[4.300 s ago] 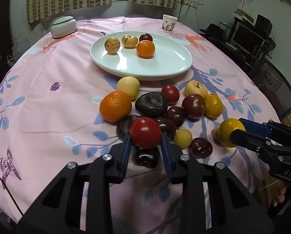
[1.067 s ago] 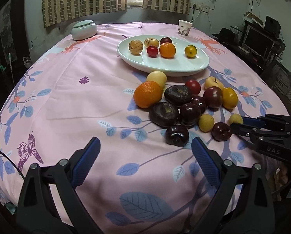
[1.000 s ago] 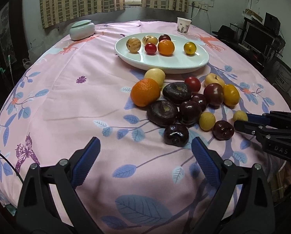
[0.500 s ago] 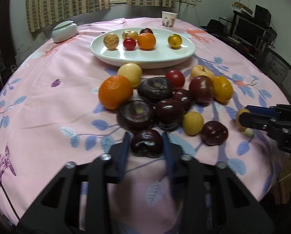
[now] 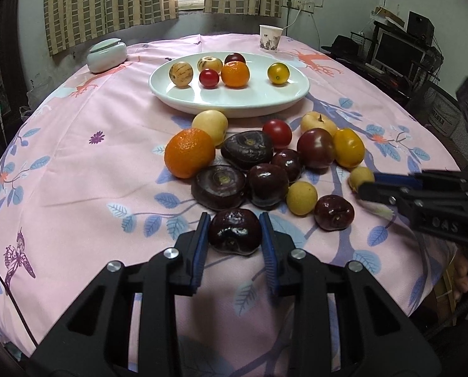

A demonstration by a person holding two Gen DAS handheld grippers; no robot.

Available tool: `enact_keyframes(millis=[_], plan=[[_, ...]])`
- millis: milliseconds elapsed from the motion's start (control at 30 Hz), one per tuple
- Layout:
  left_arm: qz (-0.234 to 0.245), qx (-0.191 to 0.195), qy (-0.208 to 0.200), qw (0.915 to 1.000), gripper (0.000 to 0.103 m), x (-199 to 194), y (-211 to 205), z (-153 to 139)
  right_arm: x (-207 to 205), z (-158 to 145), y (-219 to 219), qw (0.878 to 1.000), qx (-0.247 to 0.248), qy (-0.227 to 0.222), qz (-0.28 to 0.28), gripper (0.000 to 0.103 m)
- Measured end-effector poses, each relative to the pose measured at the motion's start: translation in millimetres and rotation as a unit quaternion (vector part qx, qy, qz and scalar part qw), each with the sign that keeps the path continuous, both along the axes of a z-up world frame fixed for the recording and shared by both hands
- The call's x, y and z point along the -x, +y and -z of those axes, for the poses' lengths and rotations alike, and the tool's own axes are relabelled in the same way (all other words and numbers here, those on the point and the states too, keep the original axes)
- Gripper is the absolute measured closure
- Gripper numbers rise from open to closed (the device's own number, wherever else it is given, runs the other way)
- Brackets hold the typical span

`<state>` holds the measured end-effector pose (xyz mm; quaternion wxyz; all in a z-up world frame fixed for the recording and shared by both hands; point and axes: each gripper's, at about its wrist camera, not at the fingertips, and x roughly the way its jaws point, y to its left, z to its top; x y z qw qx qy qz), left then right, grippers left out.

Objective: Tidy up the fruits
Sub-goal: 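Grasp a dark plum with the left tool while the right tool grasps a small green pear, then carry the dark plum and green pear onto the white plate and release both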

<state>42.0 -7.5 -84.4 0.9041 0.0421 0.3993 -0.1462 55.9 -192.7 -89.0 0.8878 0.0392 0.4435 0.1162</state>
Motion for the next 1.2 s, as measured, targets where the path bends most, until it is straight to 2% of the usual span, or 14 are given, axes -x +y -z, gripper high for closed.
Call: enact_keyframes(millis=[67, 300, 567, 767, 967, 1067, 1200], plan=[[-0.001, 0.001, 0.001, 1.0, 0.071, 0, 1, 0, -9, 2, 3, 1.0, -0.001, 0.007, -0.006, 0.075], [-0.009, 0.011, -0.009, 0.9999, 0.071, 3, 10, -9, 2, -13, 15, 0.999, 0.014, -0.028, -0.02, 0.076], [-0.004, 0.039, 0.001, 0.9992, 0.071, -6, 19, -21, 2, -25, 15, 0.999, -0.005, -0.033, -0.026, 0.076], [-0.007, 0.039, -0.003, 0.9992, 0.071, -24, 20, -33, -5, -33, 19, 0.998, -0.023, -0.042, -0.04, 0.076], [0.004, 0.025, -0.025, 0.9994, 0.071, -72, 10, -62, -48, -54, 23, 0.996, -0.022, -0.049, -0.069, 0.076], [0.004, 0.025, -0.012, 0.9996, 0.071, -119, 6, -70, -85, -65, 26, 0.995, -0.02, -0.05, -0.081, 0.076], [-0.009, 0.012, 0.01, 0.9998, 0.071, -178, 0, -68, -144, -74, 28, 0.996, 0.021, -0.055, -0.072, 0.076]])
